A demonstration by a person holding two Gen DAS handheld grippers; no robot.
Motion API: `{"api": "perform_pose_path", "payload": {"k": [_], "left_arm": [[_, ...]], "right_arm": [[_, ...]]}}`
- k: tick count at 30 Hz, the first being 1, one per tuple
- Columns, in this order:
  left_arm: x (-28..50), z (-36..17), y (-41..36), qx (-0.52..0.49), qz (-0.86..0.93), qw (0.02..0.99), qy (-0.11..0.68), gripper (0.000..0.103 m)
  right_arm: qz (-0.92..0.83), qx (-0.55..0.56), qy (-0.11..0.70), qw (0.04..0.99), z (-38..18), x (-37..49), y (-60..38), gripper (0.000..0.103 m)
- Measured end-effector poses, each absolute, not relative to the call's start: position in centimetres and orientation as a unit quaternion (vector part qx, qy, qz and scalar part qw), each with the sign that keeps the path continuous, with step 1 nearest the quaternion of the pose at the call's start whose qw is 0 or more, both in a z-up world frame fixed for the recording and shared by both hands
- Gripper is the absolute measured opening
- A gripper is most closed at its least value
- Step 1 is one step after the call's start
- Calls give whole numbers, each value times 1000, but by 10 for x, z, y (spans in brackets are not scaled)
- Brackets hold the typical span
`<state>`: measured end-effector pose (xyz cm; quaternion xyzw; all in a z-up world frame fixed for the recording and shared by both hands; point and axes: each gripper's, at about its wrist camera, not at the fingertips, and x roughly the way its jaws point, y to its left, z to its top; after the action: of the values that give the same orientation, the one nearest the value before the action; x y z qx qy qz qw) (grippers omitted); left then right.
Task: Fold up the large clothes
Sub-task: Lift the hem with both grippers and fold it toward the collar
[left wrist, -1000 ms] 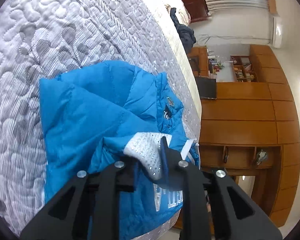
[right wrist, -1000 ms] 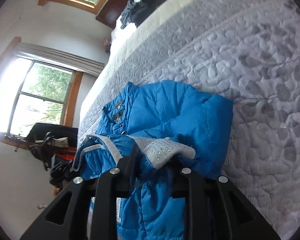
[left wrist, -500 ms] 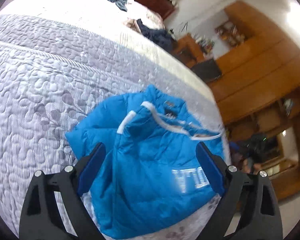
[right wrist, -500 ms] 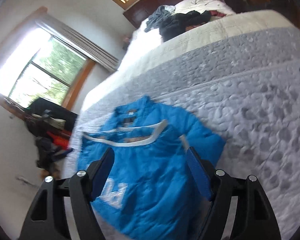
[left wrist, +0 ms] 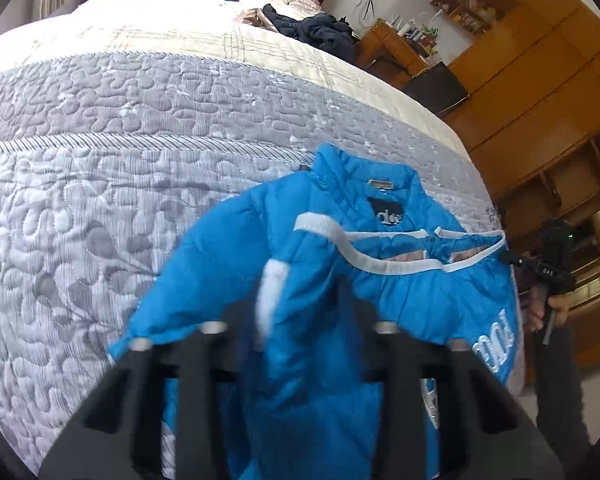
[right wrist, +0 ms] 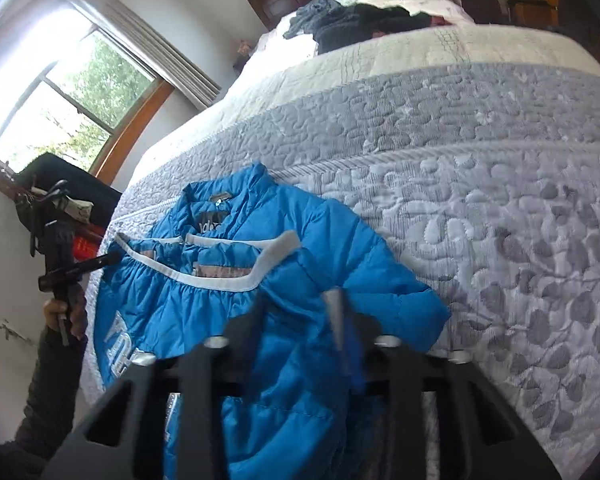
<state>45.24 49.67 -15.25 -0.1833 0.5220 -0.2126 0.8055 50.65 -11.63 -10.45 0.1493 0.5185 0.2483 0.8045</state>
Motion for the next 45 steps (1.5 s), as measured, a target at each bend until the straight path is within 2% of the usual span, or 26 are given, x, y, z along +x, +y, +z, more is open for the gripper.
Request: {"api": "perform_pose_path", "payload": {"k": [1, 2, 4, 11, 17, 22, 26, 32, 37, 40, 42, 44, 45], "left_arm": [[448, -149, 499, -190, -218, 809, 511, 14], [446, -146, 499, -190, -225, 813, 503, 12], [436, -132, 500, -190, -244, 823, 477, 11], [426, -48, 513, -203, -271, 853, 398, 10], [477, -7, 519, -198, -238, 869, 385, 10], [531, -39, 517, -212, -208, 855, 425, 10], [562, -97, 519, -234, -188, 833, 466, 10], [576, -170, 524, -260, -157, 807, 507, 10], [571, -199, 522, -257, -144, 800, 523, 13], [567, -201, 527, -268, -141, 797, 522, 17], [562, -185, 533, -261, -122, 810, 510, 22], [551, -153, 544, -253, -92, 833, 484, 38], [543, -135, 548, -243, -73, 848, 465, 40]], "right_arm": [[250, 148, 511, 809, -101, 503, -118, 16], [250, 146, 505, 813, -97, 500, -119, 13], [250, 141, 493, 821, -88, 494, -119, 11], [256, 130, 418, 862, -12, 483, -111, 10], [224, 144, 370, 890, 33, 530, -103, 10], [193, 153, 393, 886, 3, 580, -96, 10], [169, 152, 434, 872, -46, 609, -95, 9], [124, 160, 498, 843, -116, 632, -102, 9], [110, 151, 526, 829, -151, 636, -99, 10], [103, 120, 529, 834, -161, 633, -91, 14], [103, 119, 524, 837, -153, 630, -93, 23], [96, 122, 500, 852, -133, 622, -100, 37], [96, 127, 484, 860, -119, 617, -105, 38]]}}
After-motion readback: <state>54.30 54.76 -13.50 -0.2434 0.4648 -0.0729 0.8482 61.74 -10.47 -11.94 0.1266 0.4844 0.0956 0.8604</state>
